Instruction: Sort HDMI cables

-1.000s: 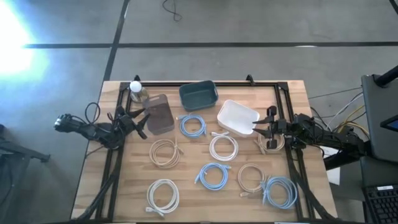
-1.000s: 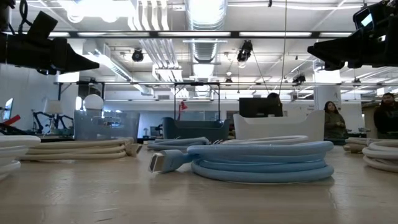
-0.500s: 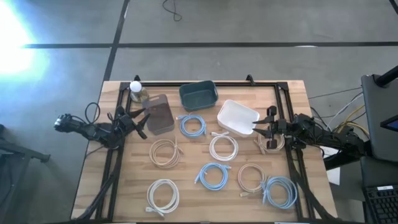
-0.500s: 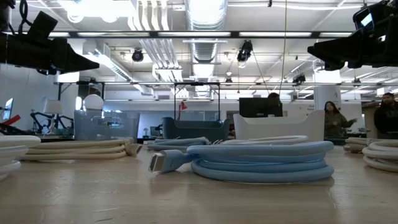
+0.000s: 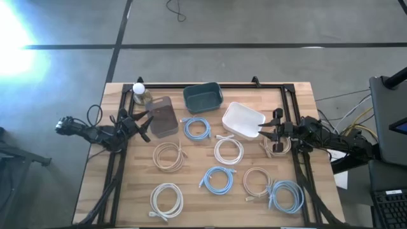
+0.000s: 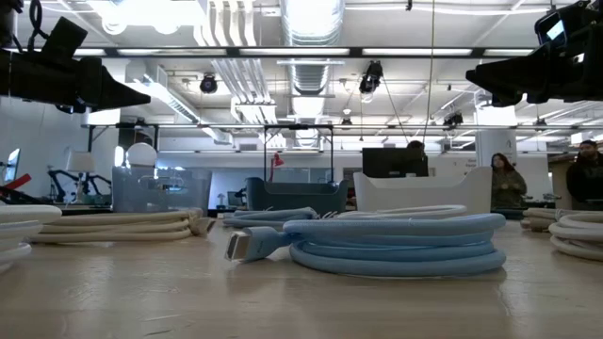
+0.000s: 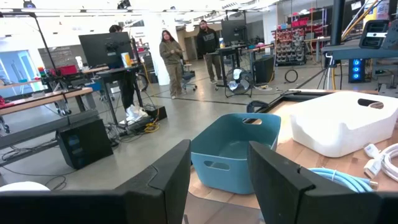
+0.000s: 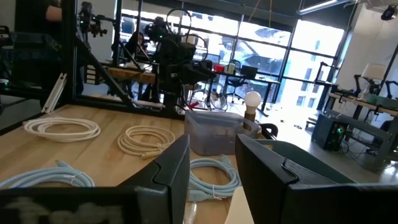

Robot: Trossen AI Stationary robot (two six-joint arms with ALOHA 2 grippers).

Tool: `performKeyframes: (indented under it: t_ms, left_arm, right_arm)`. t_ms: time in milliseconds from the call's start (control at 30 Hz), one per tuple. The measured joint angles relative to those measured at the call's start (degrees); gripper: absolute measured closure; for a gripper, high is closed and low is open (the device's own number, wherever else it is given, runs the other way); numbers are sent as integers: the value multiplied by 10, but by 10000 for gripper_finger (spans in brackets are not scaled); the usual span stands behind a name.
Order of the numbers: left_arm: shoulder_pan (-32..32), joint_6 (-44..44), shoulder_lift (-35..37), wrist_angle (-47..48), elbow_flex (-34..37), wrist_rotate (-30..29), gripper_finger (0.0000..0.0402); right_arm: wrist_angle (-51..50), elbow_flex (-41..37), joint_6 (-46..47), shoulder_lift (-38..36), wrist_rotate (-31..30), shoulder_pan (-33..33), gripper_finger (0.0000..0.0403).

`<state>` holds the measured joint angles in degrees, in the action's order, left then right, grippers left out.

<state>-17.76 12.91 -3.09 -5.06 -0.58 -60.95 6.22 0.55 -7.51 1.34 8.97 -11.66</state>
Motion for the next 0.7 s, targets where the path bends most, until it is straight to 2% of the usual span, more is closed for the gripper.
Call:
performKeyframes:
  t_ms: [100,267,433,700]
  left_arm:
    - [0,20,0,0,0,-2,239]
    - [0,139,0,0,0,-5,239]
    - [0,193,0,0,0,-5,239]
    - [0,180,0,0,0,-4,239]
  right_arm:
    - [0,0,0,0,0,0,280]
    - [0,0,0,0,0,0,280]
    - [0,0,0,0,0,0,280]
    - [0,0,0,-1,0,0,280]
